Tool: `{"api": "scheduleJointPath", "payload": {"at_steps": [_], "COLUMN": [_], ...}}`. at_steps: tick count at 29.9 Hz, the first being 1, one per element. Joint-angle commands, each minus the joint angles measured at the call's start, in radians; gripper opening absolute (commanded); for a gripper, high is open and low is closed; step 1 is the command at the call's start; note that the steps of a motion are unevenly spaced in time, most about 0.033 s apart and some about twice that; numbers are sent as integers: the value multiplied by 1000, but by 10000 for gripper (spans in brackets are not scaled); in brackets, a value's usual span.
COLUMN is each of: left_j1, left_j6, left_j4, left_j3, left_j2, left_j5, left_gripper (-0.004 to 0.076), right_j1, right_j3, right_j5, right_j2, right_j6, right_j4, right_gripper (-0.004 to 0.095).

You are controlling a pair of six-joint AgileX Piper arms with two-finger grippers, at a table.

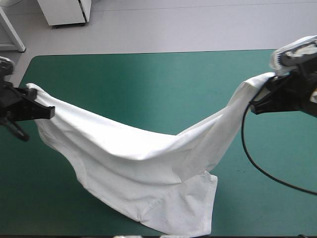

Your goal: Fold the cloth

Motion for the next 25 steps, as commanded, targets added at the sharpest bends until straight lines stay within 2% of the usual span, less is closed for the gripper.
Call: {"api": "scheduleJointPath", "payload": {"at_steps": [1, 5, 9, 12, 21, 25], "left_j1": [-7, -7, -7, -7, -4, 17], "left_j6": [-12, 4, 10, 13, -9, -13], "left_j4": [5, 10, 10, 15, 95, 97], "left_j3": [75, 162, 188, 188, 182, 147], "left_j2": [62, 178, 300, 389, 611, 678], "left_j5": [-50, -126, -251, -352, -589, -629], "left_gripper": [-9, -9, -9, -9, -9, -9], "right_j1": [0, -2, -2, -9, -106, -148], "right_j3": [59, 91, 87, 57, -129, -170], "right_j5": [-83, -133, -213, -223, -260, -260], "right_j2": [97, 245, 387, 490, 694, 738], "right_j6": [9, 9, 17, 27, 27, 19], "right_j4": [-50, -84, -160, -197, -172, -162], "right_gripper": [-13, -13, -13, -13, -13, -13]}}
